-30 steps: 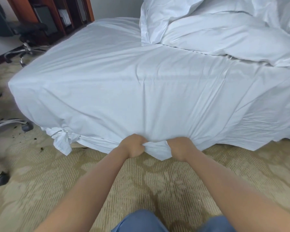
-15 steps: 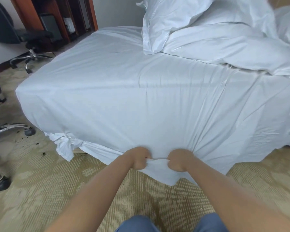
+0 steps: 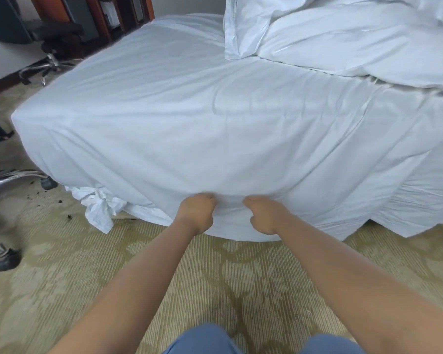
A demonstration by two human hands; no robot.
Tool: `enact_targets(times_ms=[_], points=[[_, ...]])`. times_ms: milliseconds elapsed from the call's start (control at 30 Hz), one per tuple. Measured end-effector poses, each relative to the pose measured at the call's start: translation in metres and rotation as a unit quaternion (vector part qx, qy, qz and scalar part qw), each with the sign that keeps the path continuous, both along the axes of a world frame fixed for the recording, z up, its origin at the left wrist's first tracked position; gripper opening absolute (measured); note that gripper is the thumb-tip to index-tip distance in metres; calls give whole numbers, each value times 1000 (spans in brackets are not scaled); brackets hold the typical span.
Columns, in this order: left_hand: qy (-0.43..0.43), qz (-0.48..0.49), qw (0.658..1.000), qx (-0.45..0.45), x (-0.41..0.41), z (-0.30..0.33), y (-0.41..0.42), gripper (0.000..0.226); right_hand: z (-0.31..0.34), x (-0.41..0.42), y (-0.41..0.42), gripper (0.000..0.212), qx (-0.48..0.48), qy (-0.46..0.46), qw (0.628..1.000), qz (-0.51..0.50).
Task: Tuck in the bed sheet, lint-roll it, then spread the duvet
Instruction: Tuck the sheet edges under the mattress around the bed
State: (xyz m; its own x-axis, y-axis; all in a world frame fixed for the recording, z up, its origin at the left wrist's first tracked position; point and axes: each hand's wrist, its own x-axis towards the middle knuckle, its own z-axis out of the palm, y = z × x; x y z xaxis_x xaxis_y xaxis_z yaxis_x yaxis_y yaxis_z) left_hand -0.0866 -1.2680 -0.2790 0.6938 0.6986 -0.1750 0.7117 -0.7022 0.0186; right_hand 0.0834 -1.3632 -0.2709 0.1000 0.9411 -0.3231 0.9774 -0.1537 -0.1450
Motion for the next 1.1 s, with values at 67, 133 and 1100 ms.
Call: enact_targets(times_ms=[67,133,1100], points=[[-12,5,1000,-14,2,1,3,54,-1,2,10,55,-2,5,1000,-5],[16,17,999,-39,4,0,9,63,-6,8,20,58,-10,-1,1000,-19],[54,-1,997,63,3,-72,35,81,-60,-38,75,71,40,-79,981,-174]])
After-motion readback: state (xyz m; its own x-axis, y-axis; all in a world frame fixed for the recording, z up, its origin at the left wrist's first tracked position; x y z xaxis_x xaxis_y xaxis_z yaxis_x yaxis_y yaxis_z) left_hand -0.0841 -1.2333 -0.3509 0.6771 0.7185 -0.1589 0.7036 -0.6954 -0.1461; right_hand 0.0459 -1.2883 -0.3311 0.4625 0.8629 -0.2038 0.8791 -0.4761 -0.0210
